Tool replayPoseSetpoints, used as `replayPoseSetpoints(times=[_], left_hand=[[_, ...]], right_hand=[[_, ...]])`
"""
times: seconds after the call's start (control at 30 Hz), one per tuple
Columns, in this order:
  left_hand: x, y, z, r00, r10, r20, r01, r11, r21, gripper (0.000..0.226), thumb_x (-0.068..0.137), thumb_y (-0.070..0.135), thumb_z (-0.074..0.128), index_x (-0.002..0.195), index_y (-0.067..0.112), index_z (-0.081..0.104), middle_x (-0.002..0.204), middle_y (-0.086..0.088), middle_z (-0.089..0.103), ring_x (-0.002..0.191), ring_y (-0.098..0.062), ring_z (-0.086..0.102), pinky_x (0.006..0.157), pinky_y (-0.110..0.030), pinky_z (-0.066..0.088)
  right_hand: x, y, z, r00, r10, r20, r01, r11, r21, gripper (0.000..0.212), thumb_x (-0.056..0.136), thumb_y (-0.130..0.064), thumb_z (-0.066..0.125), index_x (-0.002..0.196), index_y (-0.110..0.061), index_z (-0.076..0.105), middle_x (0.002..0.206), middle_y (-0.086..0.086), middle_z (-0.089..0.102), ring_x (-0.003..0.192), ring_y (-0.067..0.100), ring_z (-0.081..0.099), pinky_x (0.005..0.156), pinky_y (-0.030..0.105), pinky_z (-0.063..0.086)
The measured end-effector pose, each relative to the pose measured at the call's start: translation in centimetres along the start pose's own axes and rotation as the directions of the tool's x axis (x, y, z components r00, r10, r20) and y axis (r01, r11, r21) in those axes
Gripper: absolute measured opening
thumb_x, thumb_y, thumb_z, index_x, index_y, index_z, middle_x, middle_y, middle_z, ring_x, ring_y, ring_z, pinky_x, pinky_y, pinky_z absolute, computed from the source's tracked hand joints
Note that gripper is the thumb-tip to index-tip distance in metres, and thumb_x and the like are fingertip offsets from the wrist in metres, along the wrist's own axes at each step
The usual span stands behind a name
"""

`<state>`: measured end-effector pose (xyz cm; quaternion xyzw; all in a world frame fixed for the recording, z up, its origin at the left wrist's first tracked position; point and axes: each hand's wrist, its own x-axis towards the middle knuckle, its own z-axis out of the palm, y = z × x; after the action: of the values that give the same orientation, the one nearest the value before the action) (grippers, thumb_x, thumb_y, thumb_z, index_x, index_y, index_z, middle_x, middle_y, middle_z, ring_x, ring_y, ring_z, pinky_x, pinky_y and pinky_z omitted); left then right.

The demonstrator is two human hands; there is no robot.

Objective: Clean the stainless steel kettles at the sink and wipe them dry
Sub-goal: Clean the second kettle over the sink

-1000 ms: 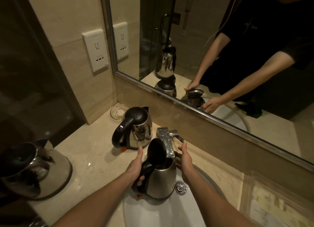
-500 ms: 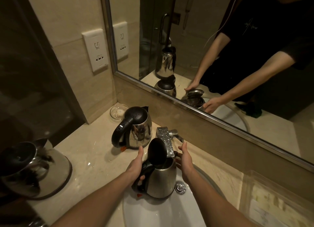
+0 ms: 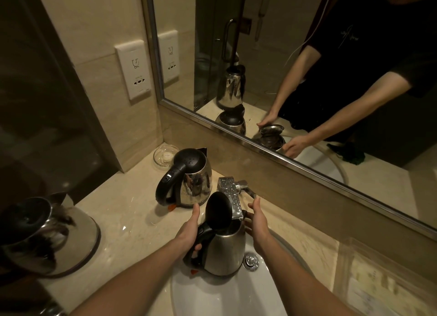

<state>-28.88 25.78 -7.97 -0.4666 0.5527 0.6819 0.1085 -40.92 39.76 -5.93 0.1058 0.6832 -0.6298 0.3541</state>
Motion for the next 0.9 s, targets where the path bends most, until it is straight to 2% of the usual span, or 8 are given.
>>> replayPoseSetpoints(times=[0.1,0.3,0.47,0.6,0.83,0.9], left_hand=[[-0.13,0.08,0.02,1.000,-0.003,-0.008,0.003,1.000,0.000,0.067,0.089,0.080,0.019,0.106,0.024,0.053,0.059,-0.005,0.053,0.045,-0.014,0.048,0.046,-0.024,0.040],[-0.10,0.09,0.05,1.000,-0.003,-0.015,0.004,1.000,0.004,0.067,0.089,0.080,0.020,0.114,0.025,0.050,0.058,-0.005,0.052,0.045,-0.014,0.048,0.047,-0.024,0.040],[0.05,0.18,0.11,1.000,-0.006,-0.007,0.006,1.000,0.009,0.081,0.090,0.079,0.019,0.127,0.016,0.055,0.059,-0.006,0.051,0.044,-0.014,0.046,0.047,-0.025,0.039],[-0.08,0.34,0.13,1.000,-0.006,-0.002,0.006,1.000,0.017,0.086,0.091,0.078,0.018,0.130,0.011,0.056,0.061,-0.006,0.051,0.047,-0.015,0.046,0.046,-0.023,0.039],[-0.29,0.37,0.27,1.000,-0.020,0.010,0.020,1.000,-0.001,0.075,0.091,0.078,0.020,0.117,0.017,0.055,0.059,-0.006,0.050,0.044,-0.014,0.045,0.045,-0.023,0.038],[-0.31,0.35,0.26,1.000,-0.025,0.011,0.025,1.000,0.001,0.079,0.090,0.079,0.020,0.117,0.015,0.056,0.058,-0.006,0.050,0.042,-0.013,0.045,0.045,-0.023,0.038]], right_hand=[[-0.06,-0.07,0.04,1.000,-0.003,0.009,0.003,1.000,0.003,0.071,0.094,-0.063,0.024,0.147,-0.016,0.033,0.147,0.014,0.041,0.131,0.032,0.041,0.112,0.048,0.028],[0.13,-0.03,0.08,1.000,0.009,0.004,-0.009,1.000,-0.012,0.072,0.094,-0.063,0.023,0.146,-0.015,0.035,0.143,0.016,0.044,0.128,0.032,0.044,0.112,0.048,0.029],[0.23,0.05,-0.03,1.000,0.016,0.004,-0.016,1.000,-0.018,0.072,0.094,-0.065,0.023,0.145,-0.015,0.037,0.143,0.015,0.045,0.128,0.033,0.044,0.110,0.046,0.030],[0.31,-0.05,-0.13,1.000,0.017,0.008,-0.017,1.000,-0.012,0.072,0.094,-0.064,0.023,0.144,-0.015,0.037,0.143,0.015,0.044,0.128,0.032,0.043,0.110,0.046,0.030],[0.41,0.22,-0.17,1.000,0.019,-0.001,-0.019,1.000,-0.014,0.073,0.093,-0.065,0.024,0.145,-0.015,0.037,0.144,0.016,0.043,0.129,0.033,0.042,0.110,0.046,0.030],[0.54,0.24,-0.21,1.000,0.019,-0.008,-0.019,0.999,-0.028,0.074,0.093,-0.066,0.023,0.145,-0.015,0.037,0.145,0.016,0.042,0.130,0.034,0.041,0.111,0.048,0.028]])
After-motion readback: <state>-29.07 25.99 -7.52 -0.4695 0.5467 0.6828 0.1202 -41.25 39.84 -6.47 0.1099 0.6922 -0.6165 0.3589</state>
